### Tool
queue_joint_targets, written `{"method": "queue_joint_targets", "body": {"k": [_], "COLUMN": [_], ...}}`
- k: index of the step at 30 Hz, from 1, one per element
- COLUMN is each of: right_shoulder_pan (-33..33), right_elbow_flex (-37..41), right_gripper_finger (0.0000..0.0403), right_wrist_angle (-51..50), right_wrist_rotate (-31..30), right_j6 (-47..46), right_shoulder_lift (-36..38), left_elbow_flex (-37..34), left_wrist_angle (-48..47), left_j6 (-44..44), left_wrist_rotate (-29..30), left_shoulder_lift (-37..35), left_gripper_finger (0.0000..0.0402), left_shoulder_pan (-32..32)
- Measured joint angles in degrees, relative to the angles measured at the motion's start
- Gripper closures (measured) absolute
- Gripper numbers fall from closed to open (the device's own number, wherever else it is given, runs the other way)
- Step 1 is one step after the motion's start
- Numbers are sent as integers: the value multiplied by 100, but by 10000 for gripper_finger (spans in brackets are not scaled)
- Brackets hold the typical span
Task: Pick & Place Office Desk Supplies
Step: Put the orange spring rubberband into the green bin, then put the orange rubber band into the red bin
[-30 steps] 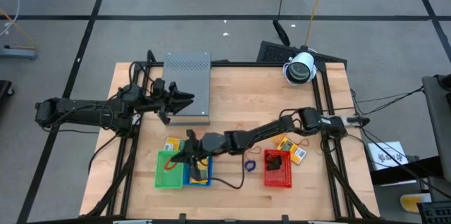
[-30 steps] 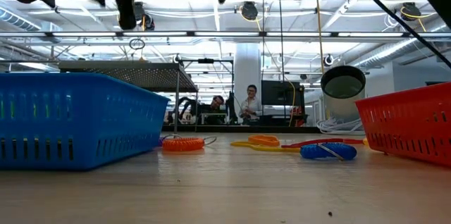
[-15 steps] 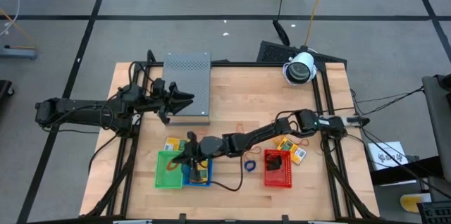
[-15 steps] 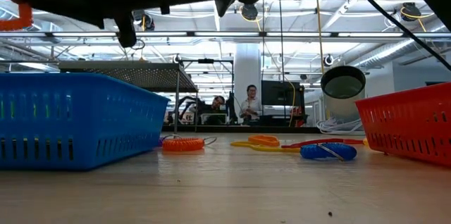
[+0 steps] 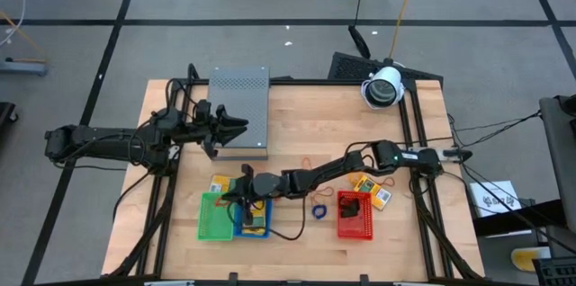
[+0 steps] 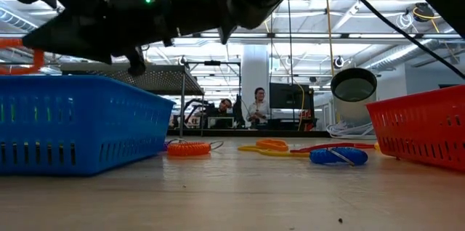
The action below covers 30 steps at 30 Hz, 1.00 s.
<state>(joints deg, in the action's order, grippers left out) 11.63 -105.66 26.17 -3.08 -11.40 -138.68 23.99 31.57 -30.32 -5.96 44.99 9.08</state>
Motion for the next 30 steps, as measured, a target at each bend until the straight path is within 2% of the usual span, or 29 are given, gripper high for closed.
{"method": "queue_joint_targets", "body": {"k": [7, 19, 25, 30], "right_shoulder_pan": [45, 36, 46, 121], "right_elbow_flex": [21, 10, 10, 22], "right_gripper_finger": [397, 318, 289, 280], "right_wrist_angle": [-119, -7, -11, -47], "right_wrist_rotate": [12, -35, -298, -297], "right_j6": [-137, -397, -483, -733], "right_shoulder_lift": [-68, -63, -59, 407], "left_elbow_flex": [0, 0, 0, 0], "left_wrist_angle": [-41, -52, -55, -89], "left_j6": [-2, 163, 197, 193], "left_wrist_rotate": [-7, -8, -13, -342], "left_shoulder_lift": [0, 0, 0, -2], "left_gripper_finger": [257, 257, 257, 257], "left_shoulder_pan": [-20, -15, -15, -17]}}
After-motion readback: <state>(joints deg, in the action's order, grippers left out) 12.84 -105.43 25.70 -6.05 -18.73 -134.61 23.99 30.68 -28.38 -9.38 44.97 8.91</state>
